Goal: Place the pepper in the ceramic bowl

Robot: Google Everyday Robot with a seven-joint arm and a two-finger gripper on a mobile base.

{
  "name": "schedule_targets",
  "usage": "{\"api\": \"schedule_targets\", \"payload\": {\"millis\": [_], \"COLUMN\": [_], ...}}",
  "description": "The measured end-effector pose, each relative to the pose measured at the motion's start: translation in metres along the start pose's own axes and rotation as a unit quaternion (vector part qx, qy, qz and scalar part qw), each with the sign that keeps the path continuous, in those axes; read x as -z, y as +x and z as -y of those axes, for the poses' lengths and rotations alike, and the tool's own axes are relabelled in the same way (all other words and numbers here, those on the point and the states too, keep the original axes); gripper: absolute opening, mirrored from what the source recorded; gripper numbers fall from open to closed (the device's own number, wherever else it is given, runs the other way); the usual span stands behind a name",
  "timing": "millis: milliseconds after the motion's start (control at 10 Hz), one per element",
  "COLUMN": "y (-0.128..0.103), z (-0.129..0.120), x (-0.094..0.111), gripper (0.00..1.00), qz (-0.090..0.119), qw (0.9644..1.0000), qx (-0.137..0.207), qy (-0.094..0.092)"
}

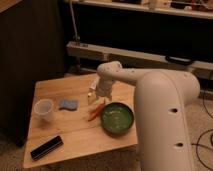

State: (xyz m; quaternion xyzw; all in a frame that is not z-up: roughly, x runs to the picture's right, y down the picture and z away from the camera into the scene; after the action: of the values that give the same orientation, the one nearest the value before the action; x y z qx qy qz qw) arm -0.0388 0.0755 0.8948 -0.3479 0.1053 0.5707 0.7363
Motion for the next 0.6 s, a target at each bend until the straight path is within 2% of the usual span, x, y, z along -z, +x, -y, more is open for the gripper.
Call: {"api": "schedule_targets", "payload": {"millis": [200,600], "y": [0.004,0.008], "z": [0.004,-0.004], "x": [-0.019,-0.028], "gripper": [0.8,0.8], "qz": [-0.001,0.007], "qw": [0.9998,0.9977], "qx": [-0.017,-0.064], "qy": [0.004,0.019]}}
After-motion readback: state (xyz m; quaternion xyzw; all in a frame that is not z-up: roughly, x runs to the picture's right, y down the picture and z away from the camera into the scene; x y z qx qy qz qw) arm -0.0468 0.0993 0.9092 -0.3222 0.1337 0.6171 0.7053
